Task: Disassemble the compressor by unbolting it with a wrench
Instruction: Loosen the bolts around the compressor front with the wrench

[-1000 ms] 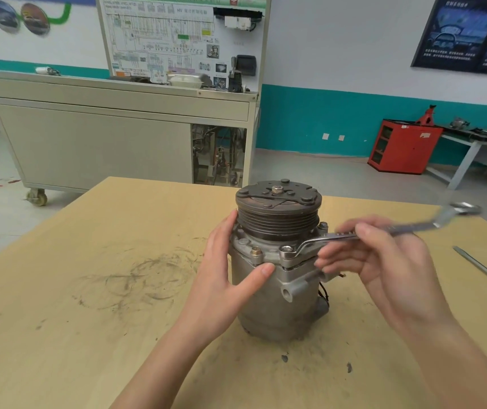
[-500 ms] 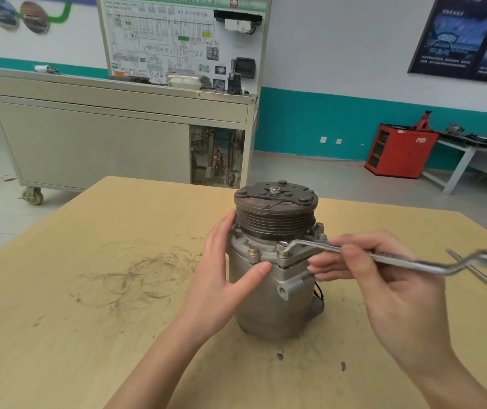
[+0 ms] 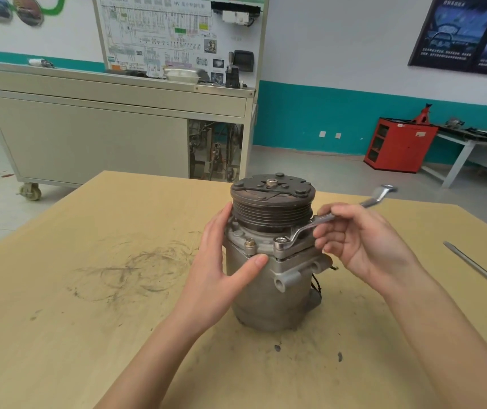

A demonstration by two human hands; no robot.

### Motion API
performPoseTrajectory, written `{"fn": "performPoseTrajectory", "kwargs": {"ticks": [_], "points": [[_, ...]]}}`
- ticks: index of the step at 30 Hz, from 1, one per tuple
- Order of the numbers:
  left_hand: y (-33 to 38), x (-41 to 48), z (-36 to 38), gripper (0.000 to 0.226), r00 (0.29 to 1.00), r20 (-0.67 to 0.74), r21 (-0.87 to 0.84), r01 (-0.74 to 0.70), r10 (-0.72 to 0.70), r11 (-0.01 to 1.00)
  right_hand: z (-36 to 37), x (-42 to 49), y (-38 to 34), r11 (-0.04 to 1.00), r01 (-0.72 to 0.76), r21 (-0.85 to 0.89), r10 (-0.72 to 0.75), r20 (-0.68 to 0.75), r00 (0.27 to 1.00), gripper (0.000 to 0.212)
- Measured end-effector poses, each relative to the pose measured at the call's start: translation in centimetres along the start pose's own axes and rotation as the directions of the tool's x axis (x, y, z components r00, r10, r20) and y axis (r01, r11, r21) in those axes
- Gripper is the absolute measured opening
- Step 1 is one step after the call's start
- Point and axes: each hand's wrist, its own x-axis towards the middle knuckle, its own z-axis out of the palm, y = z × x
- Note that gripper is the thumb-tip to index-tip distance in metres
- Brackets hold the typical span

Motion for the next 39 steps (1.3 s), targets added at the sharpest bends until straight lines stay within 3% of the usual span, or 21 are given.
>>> {"fn": "performPoseTrajectory", "kwargs": {"ticks": [2,5,8,12,17,20,23,26,28,31,33,35,36,38,39], "points": [[0.0,0.0,0.0,0.082,1.0,0.003,0.0,0.008,-0.008,1.0,-0.1,0.8,-0.3,1.0,-0.008,-0.009,0.008,-0.008,1.0,0.044],[0.1,0.0,0.0,0.085,1.0,0.002,-0.007,0.019,-0.019,1.0,-0.1,-0.5,-0.5,0.97,0.23,-0.077,-0.231,-0.002,0.973,0.036],[0.2,0.0,0.1,0.084,1.0,0.0,-0.007,0.018,-0.018,1.0,0.6,-2.5,-0.5,0.862,0.447,-0.24,-0.462,-0.009,0.887,0.029],[0.1,0.0,0.1,0.083,1.0,-0.002,0.001,0.018,-0.018,1.0,2.0,-4.3,0.2,0.77,0.527,-0.359,-0.543,0.065,0.838,0.025],[0.1,0.0,0.1,0.083,1.0,-0.003,0.013,0.019,-0.019,1.0,1.9,-5.7,1.2,0.721,0.549,-0.422,-0.541,0.152,0.827,0.031],[0.1,0.0,0.0,0.085,1.0,0.001,0.009,0.022,-0.022,1.0,1.6,-5.1,1.3,0.827,0.483,-0.289,-0.491,0.05,0.87,0.021],[0.2,0.0,0.0,0.084,1.0,0.0,0.005,0.021,-0.021,1.0,0.9,-2.6,0.6,0.971,0.222,-0.092,-0.232,-0.109,0.967,0.025],[0.1,0.0,0.0,0.088,1.0,-0.002,0.006,0.025,-0.025,1.0,0.6,-0.7,0.0,0.999,0.007,0.053,0.001,-0.149,0.989,0.028],[0.1,0.0,0.0,0.088,1.0,-0.005,0.007,0.026,-0.026,1.0,0.5,-0.4,-0.5,0.996,0.047,0.076,-0.035,-0.154,0.987,0.031],[0.2,0.0,0.0,0.084,1.0,-0.005,0.01,0.021,-0.021,1.0,0.2,-1.0,-2.4,0.968,0.229,0.099,-0.215,-0.136,0.967,0.037],[0.2,0.0,0.0,0.083,1.0,-0.003,0.012,0.019,-0.019,1.0,0.4,-1.7,-3.9,0.932,0.363,0.007,-0.362,-0.058,0.93,0.036],[0.1,0.0,0.0,0.084,1.0,-0.003,0.008,0.018,-0.017,1.0,1.3,-2.6,-4.4,0.879,0.416,-0.234,-0.42,0.035,0.907,0.029],[0.1,0.0,0.0,0.085,1.0,-0.005,0.003,0.017,-0.016,1.0,2.0,-3.0,-4.1,0.811,0.403,-0.424,-0.413,0.071,0.908,0.028],[0.1,-0.1,0.1,0.087,1.0,-0.01,-0.005,0.013,-0.013,1.0,3.4,-3.6,-2.7,0.558,0.333,-0.76,-0.35,0.149,0.925,0.027],[0.1,-0.1,0.1,0.086,1.0,-0.012,-0.008,0.009,-0.009,1.0,3.8,-3.8,-1.9,0.43,0.306,-0.85,-0.305,0.182,0.935,0.026]]}}
